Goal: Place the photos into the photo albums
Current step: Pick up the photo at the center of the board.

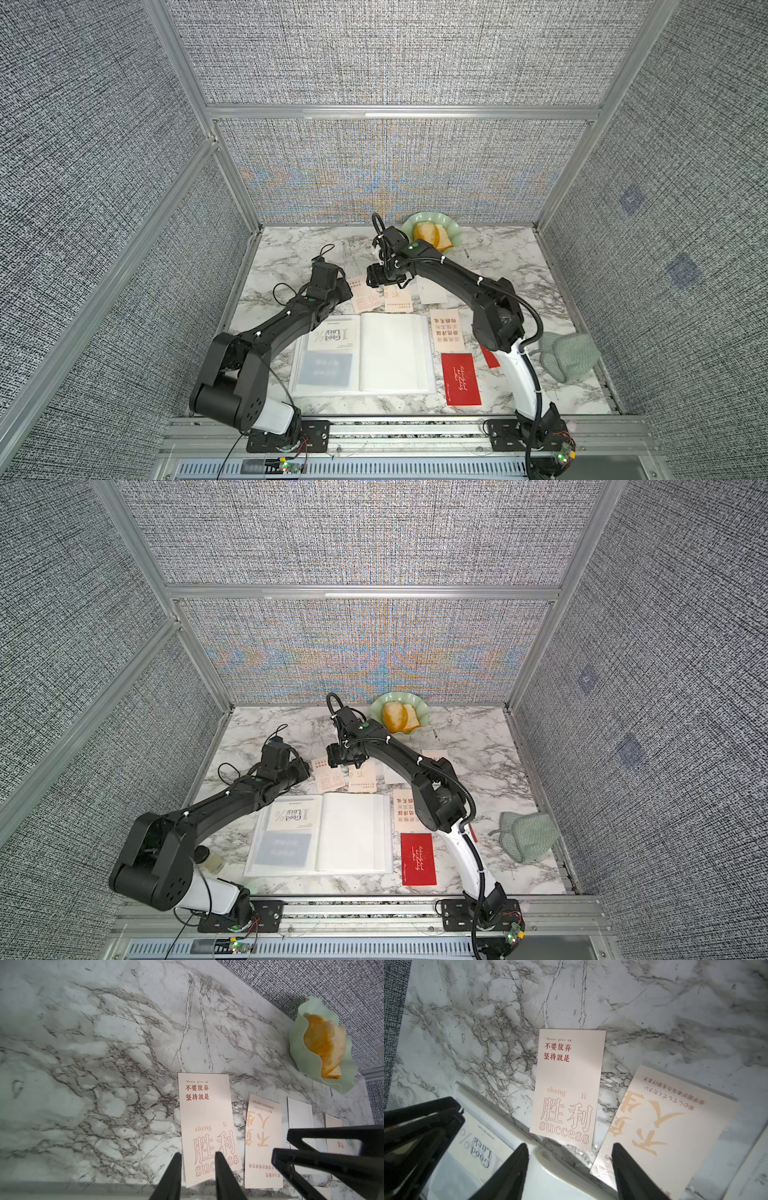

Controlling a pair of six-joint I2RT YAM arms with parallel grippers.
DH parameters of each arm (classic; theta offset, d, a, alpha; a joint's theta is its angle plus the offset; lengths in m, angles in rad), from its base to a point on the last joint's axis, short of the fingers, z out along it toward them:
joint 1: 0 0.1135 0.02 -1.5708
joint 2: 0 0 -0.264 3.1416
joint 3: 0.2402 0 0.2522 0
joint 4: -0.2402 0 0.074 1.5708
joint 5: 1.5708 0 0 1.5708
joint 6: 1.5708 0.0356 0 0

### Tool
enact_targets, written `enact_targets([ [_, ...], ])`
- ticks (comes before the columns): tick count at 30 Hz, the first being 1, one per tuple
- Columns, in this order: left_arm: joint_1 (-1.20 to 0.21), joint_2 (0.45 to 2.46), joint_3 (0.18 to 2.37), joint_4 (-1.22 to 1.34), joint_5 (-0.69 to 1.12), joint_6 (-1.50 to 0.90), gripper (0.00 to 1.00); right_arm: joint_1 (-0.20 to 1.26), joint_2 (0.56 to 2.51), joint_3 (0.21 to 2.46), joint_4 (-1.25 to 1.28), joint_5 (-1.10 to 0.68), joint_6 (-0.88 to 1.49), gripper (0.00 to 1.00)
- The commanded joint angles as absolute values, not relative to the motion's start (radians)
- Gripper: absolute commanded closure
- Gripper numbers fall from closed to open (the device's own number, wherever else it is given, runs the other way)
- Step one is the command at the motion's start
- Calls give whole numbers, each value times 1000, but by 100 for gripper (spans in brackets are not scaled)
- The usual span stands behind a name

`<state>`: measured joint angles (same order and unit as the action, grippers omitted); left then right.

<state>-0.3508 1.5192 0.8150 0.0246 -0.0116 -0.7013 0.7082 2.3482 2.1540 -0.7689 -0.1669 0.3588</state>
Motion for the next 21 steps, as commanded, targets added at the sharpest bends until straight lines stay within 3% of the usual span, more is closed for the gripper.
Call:
enact_targets([
  [1,-337,1592,853,49,57,-706,70,707,2396,2217,-848,-175,326,33],
  [9,-312,1794,1012,-76,175,-695,71,707,2463,2263,-879,-203,311,34],
  [21,-310,1845,1005,-75,168,-678,72,737,2451,2182,-844,-219,312,36],
])
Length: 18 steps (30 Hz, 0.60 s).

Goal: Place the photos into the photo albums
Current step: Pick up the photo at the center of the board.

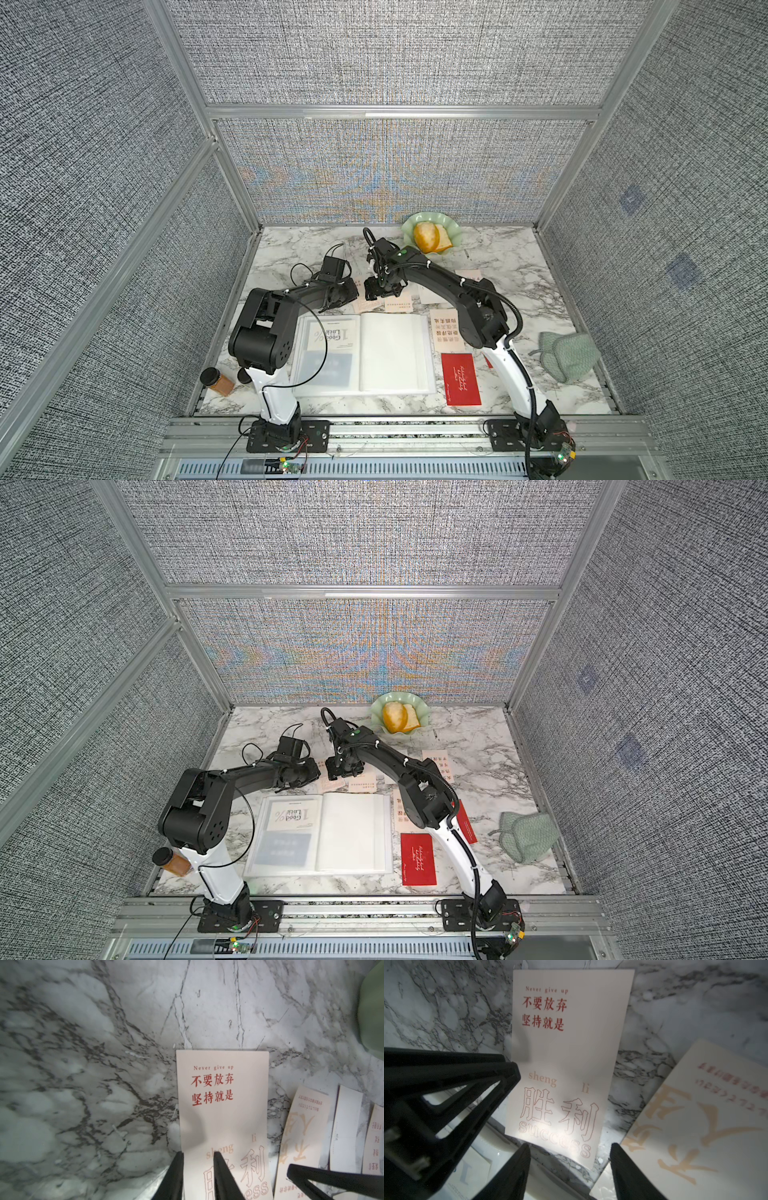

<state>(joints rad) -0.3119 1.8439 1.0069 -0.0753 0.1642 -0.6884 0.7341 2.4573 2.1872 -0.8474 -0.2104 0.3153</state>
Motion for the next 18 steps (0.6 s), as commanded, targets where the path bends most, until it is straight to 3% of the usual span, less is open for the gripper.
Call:
enact_targets([
  [1,-310,1848,1005,-81,166,-677,71,737,2450,2176,-840,-220,315,36],
  [18,-310,1891,1026,-135,150,-657,71,731,2461,2126,-780,-292,356,36],
])
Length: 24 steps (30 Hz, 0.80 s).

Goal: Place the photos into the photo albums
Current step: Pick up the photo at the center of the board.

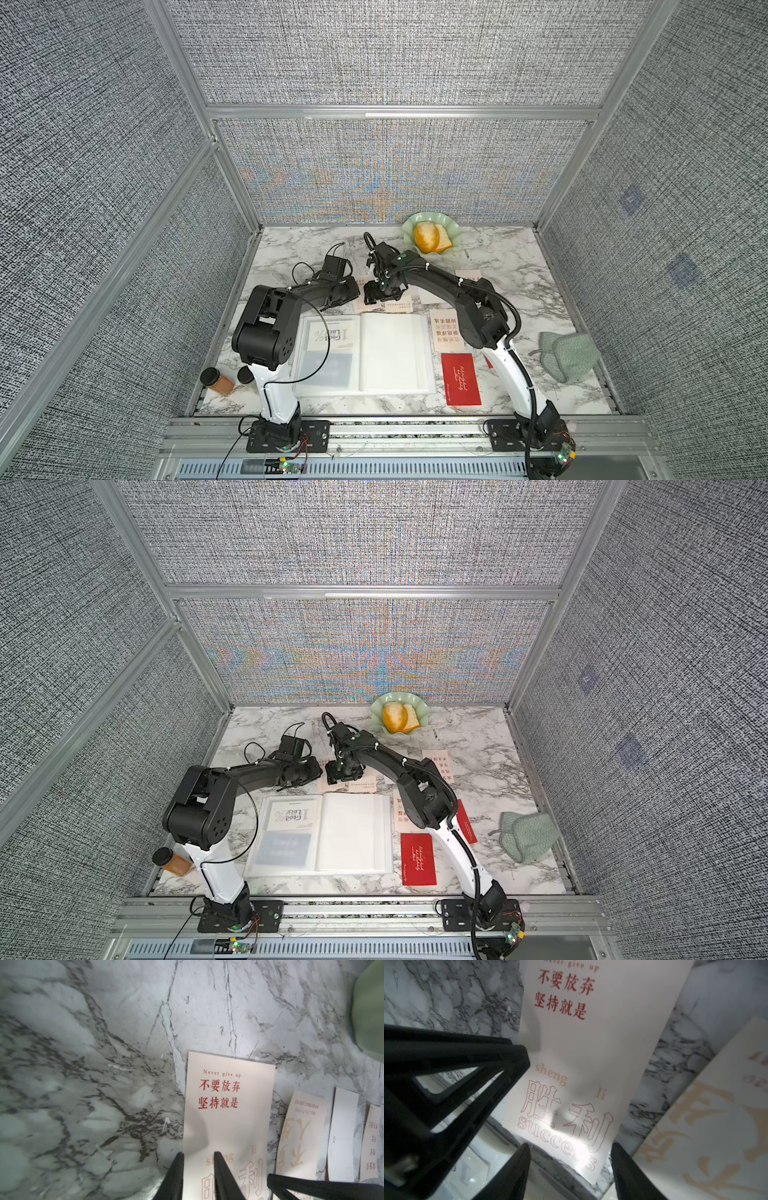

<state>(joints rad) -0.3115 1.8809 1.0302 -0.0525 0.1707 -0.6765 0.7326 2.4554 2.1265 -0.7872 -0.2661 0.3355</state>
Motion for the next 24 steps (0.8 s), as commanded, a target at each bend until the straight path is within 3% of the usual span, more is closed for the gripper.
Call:
enact_targets([
  [1,-309,1893,1028,-136,150,-654,71,728,2461,2124,-774,-305,363,36],
  [24,-308,1856,977,-170,112,-604,70,698,2333,1928,-602,-378,556,32],
])
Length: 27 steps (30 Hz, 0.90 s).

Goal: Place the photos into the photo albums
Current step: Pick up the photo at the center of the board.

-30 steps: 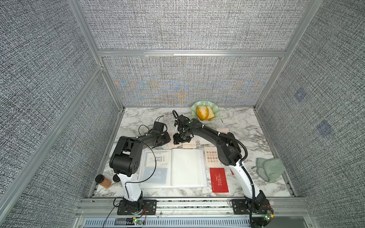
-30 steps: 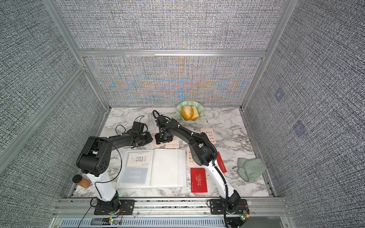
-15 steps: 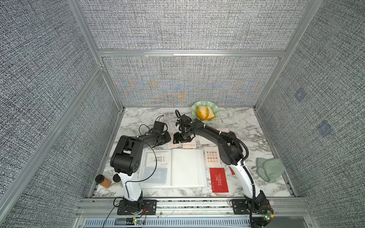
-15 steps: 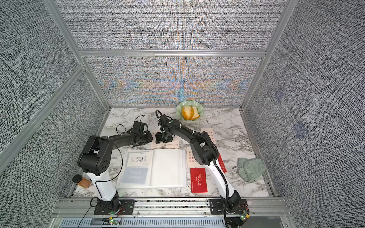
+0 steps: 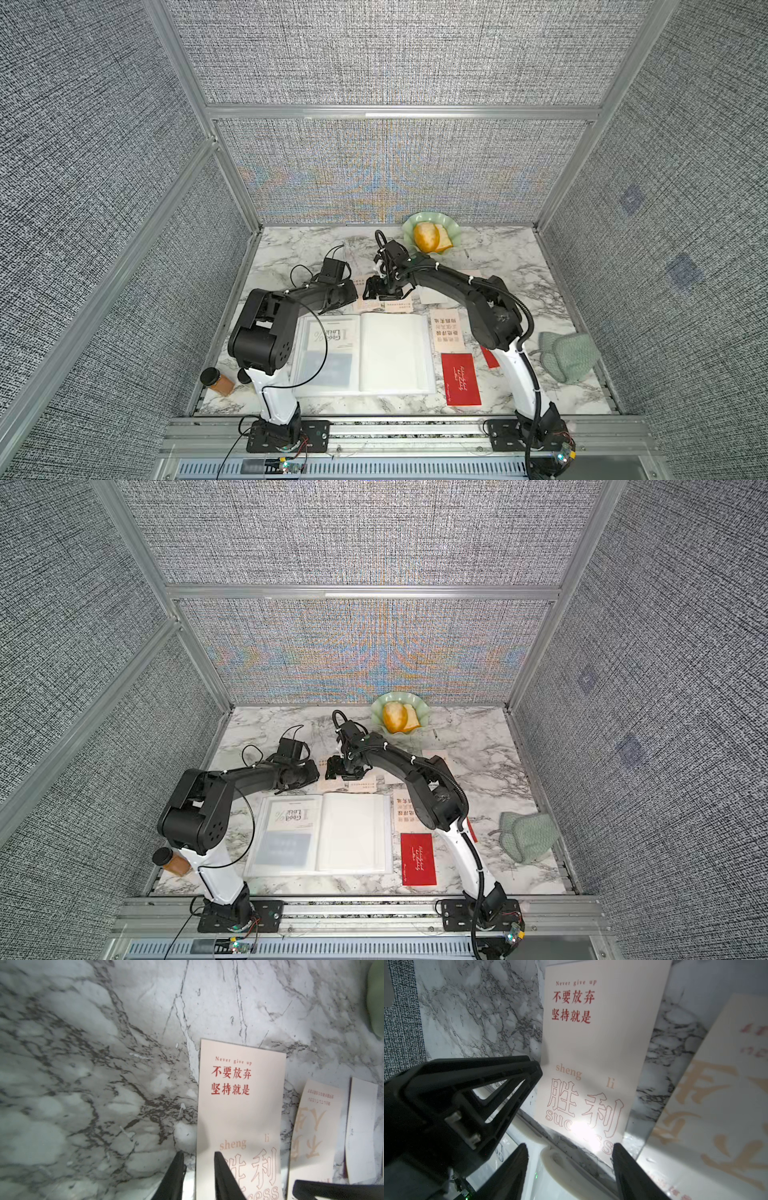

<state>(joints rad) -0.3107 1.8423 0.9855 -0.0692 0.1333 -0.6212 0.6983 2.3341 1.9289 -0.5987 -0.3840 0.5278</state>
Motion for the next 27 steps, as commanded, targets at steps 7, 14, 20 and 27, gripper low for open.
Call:
enact_targets([
  [7,-308,1876,986,-174,134,-595,70,699,2339,1925,-612,-358,566,31],
  [14,-309,1867,971,-165,143,-598,70,698,2357,1928,-617,-364,573,31],
  [20,-308,1864,960,-157,152,-600,70,699,2360,1913,-603,-373,578,30],
  [27,-309,1870,952,-150,174,-603,71,695,2370,1910,-568,-413,597,30],
])
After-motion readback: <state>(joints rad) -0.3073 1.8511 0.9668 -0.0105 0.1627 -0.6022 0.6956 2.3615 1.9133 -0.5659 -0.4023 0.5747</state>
